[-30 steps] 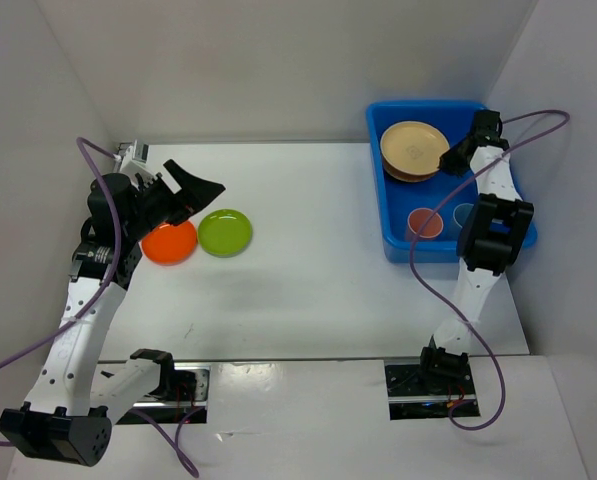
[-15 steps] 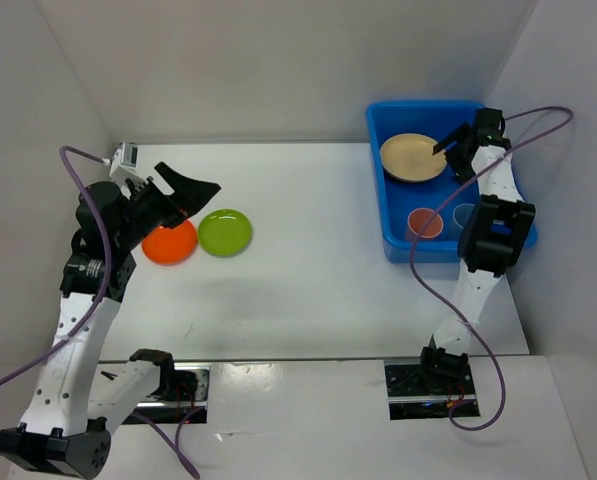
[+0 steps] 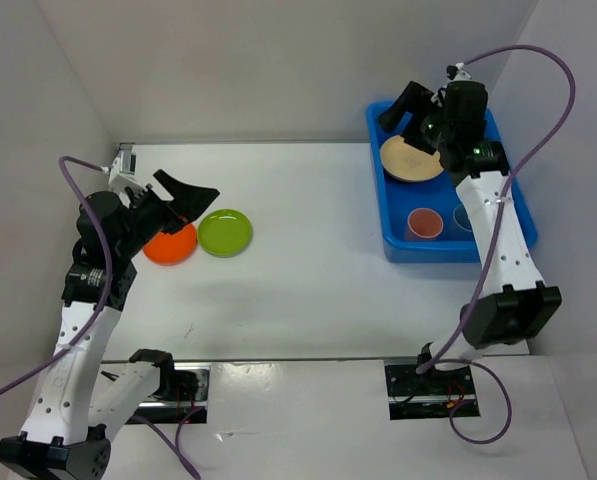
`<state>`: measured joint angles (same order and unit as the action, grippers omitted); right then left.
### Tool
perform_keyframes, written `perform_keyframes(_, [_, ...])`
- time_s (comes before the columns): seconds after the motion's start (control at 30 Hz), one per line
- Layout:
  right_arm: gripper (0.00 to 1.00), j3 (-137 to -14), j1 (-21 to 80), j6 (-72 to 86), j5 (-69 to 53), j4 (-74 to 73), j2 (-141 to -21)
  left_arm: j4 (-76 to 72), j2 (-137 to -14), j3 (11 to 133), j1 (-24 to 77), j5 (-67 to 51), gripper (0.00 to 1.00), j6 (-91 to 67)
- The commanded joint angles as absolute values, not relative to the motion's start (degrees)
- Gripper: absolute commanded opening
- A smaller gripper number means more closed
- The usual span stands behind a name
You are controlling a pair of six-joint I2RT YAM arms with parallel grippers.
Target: Place the mixed dishes into the plastic bin
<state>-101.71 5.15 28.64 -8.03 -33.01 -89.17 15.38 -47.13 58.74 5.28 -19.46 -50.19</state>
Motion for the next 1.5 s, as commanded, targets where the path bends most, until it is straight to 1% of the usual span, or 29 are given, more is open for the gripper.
perform_keyframes(0.0, [0.92,-95.46,11.14,29.26,-20.19,-28.92,-89.21,12.92,-45.44,58.27,4.92,-18.54,0.94,-50.98])
perform_keyframes(0.03, [0.92,-93.88,16.03,29.27,-21.26,-28.31,-91.21,12.92,-44.92,58.27,4.92,-17.94,0.94,-50.98])
perform_keyframes(0.1, [0.92,-93.34,20.55,29.27,-23.63,-27.69,-93.85,12.92,-44.30,57.75,4.92,-17.93,0.94,-50.98])
perform_keyframes(0.13, [0.92,-92.82,23.79,29.27,-23.64,-26.03,-97.09,12.92,-43.77,57.74,4.92,-17.93,0.94,-50.98])
perform_keyframes(0.2, [0.92,-92.81,26.18,29.27,-26.17,-24.62,-100.97,13.44,-43.77,57.74,4.92,-17.41,0.94,-50.36])
perform_keyframes(0.23, [0.92,-94.38,28.02,28.75,-27.15,-23.39,-105.42,13.45,-43.16,57.74,4.92,-17.40,0.94,-50.36])
perform_keyframes(0.33, [0.92,-97.45,30.92,29.88,-31.90,-20.75,-112.56,13.45,-43.15,58.27,4.92,-17.40,0.94,-49.84])
perform_keyframes(0.37, [0.92,-98.17,31.55,30.49,-33.30,-19.79,-116.94,14.06,-43.15,58.27,4.92,-17.40,0.94,-49.83])
perform_keyframes(0.57, [0.91,-106.43,34.72,33.92,-34.10,-18.46,-129.87,15.38,-41.31,59.77,4.40,-17.40,0.94,-48.69])
perform_keyframes(0.63, [0.91,-107.83,34.72,34.45,-34.63,-17.75,-132.18,15.91,-40.79,59.77,4.39,-17.92,0.94,-48.69])
perform_keyframes(0.73, [0.88,-107.84,34.72,35.51,-34.63,-16.00,-135.08,16.44,-40.78,59.77,4.39,-17.93,0.94,-48.69])
perform_keyframes(0.87, [0.85,-108.37,34.72,37.17,-38.40,-13.89,-139.74,16.96,-40.78,59.77,4.39,-17.93,0.95,-48.16])
perform_keyframes(0.93, [0.80,-108.90,34.72,37.18,-38.41,-12.66,-141.06,17.48,-40.78,60.37,4.39,-17.93,0.95,-47.55])
perform_keyframes(1.1, [0.69,-110.64,34.72,39.11,-38.94,-11.24,-144.05,18.02,-40.78,60.38,4.39,-17.93,0.96,-47.55])
perform_keyframes(1.13, [0.63,-111.70,34.72,39.11,-38.94,-11.86,-145.88,17.32,-40.78,60.38,4.39,-18.71,0.98,-47.55])
perform_keyframes(1.23, [0.51,-115.83,34.72,39.11,-39.46,-13.01,-148.62,16.79,-40.78,60.38,4.39,-19.42,0.98,-47.55])
perform_keyframes(1.27, [0.44,-117.23,34.72,39.72,-39.46,-13.62,-150.02,16.79,-40.78,60.38,4.39,-19.42,0.98,-47.55])
perform_keyframes(1.4, [0.30,-121.01,35.24,39.20,-39.46,-15.81,-152.66,14.78,-40.78,59.77,4.39,-18.28,0.98,-48.25])
perform_keyframes(1.43, [0.25,-123.46,35.24,38.16,-39.46,-18.00,-153.45,14.07,-41.48,59.77,4.39,-17.41,0.98,-48.86])
perform_keyframes(1.47, [0.16,-124.62,35.24,37.54,-39.46,-19.32,-154.68,13.37,-42.35,59.77,4.39,-15.84,0.98,-48.87])
